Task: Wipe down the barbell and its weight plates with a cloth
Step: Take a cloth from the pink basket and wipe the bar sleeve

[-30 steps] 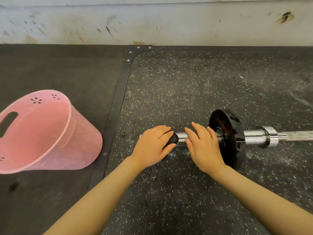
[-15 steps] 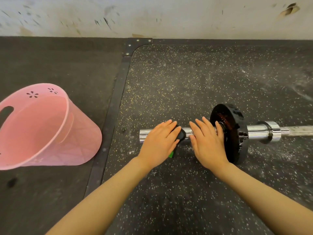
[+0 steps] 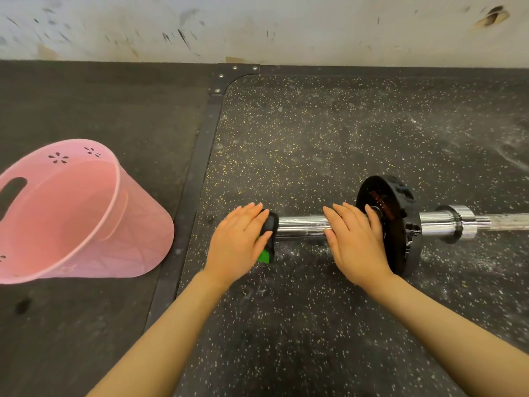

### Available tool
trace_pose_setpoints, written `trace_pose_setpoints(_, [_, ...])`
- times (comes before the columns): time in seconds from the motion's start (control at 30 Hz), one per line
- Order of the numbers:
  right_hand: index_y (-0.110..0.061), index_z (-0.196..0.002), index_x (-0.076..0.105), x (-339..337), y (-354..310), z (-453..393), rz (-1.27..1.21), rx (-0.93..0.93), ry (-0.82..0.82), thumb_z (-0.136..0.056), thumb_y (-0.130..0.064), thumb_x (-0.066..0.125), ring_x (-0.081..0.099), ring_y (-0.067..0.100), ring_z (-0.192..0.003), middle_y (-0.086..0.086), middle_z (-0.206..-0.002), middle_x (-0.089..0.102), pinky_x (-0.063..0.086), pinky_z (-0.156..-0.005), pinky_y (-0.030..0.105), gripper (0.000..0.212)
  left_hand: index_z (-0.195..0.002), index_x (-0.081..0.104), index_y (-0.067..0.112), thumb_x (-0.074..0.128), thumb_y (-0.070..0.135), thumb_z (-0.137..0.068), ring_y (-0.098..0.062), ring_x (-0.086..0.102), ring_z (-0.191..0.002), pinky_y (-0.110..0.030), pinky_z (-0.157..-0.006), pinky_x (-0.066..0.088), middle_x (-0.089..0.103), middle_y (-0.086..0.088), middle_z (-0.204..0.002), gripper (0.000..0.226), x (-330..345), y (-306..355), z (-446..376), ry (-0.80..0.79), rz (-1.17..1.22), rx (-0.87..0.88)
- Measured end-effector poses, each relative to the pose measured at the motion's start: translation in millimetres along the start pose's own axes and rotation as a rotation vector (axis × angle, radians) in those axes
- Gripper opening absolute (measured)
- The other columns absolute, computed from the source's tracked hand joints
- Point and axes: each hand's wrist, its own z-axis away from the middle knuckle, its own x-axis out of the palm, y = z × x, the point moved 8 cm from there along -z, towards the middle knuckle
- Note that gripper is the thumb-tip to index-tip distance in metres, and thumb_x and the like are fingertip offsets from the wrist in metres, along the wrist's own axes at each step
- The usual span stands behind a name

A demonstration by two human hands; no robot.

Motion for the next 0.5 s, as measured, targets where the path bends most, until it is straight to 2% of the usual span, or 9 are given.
trace_pose_setpoints(0.2, [-0.011,-0.132,0.056,-0.8,0.3,-1.6,0.000,-0.010,0.011,-0.098,-0.035,0.026,0.049,0.028,-0.126,0.006,-0.130,0.057,0.022,-0.112,0.050,0.051,-0.119,0.066,0.000,0.068,0.017,-0.088,-0.031,0.063,-0.113,-0.046,-0.102,0.046,0.067,-0.014,-0.120,0.035,-1.7,2.4,-6.4,0.000,-0.022,-0.021])
trace_pose_setpoints(0.37, [-0.012,-0.131,0.056,1.1,1.6,-1.7,0.015,-0.007,0.015,-0.098,-0.035,0.028,0.049,0.026,-0.125,0.004,-0.129,0.057,0.021,-0.112,0.048,0.049,-0.110,0.069,0.003,0.049,0.027,-0.094,-0.027,0.067,-0.098,-0.040,-0.093,0.050,0.071,-0.010,-0.106,0.035,7.3,31.1,-33.4,-0.068,-0.038,0.045])
trace_pose_setpoints(0.5, [-0.013,-0.130,0.057,1.7,2.1,-0.8,0.026,-0.012,0.021,-0.098,-0.035,0.028,0.049,0.025,-0.125,0.004,-0.127,0.058,0.023,-0.111,0.048,0.048,-0.109,0.068,0.003,0.053,0.025,-0.094,-0.028,0.064,-0.103,-0.041,-0.095,0.049,0.069,-0.012,-0.110,0.030,25.0,60.8,-46.9,-0.090,-0.013,0.119])
